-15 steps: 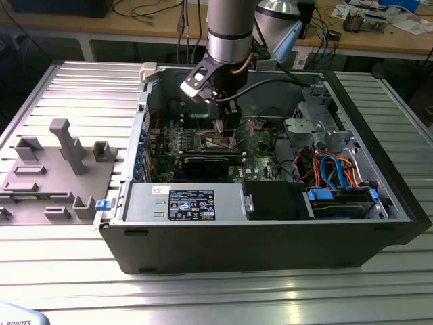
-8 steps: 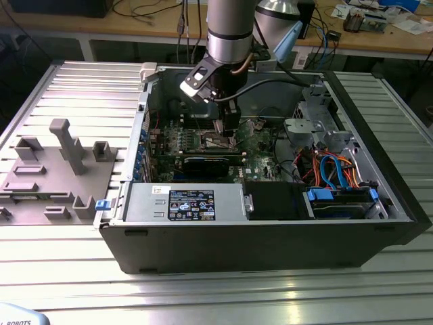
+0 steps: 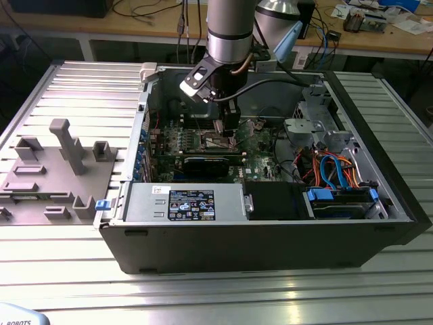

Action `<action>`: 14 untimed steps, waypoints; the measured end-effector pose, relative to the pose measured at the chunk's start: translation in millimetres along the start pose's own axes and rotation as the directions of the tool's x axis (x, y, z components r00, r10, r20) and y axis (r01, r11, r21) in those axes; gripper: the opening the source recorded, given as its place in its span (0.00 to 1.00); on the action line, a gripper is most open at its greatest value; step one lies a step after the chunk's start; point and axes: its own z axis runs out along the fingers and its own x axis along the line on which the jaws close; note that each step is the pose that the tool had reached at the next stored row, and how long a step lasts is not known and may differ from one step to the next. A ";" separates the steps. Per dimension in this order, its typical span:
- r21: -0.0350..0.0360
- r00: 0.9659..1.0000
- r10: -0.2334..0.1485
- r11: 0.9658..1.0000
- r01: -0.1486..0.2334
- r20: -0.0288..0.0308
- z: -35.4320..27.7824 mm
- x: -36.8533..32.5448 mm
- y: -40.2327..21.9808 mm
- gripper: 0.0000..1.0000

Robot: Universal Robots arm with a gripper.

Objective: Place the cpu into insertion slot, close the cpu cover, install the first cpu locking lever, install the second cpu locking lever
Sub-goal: 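Place the cpu into insertion slot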

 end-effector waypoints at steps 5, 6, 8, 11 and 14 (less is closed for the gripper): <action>0.000 1.000 0.000 1.000 0.000 0.000 0.2 0.3 0.0 0.55; 0.000 1.000 0.000 1.000 0.000 0.000 0.3 0.6 0.0 0.55; 0.000 1.000 0.000 1.000 0.000 0.000 0.4 1.2 0.1 0.55; 0.000 1.000 0.000 1.000 0.000 0.000 0.8 3.7 0.3 0.55; 0.000 1.000 0.000 1.000 0.000 0.000 1.3 5.3 0.5 0.55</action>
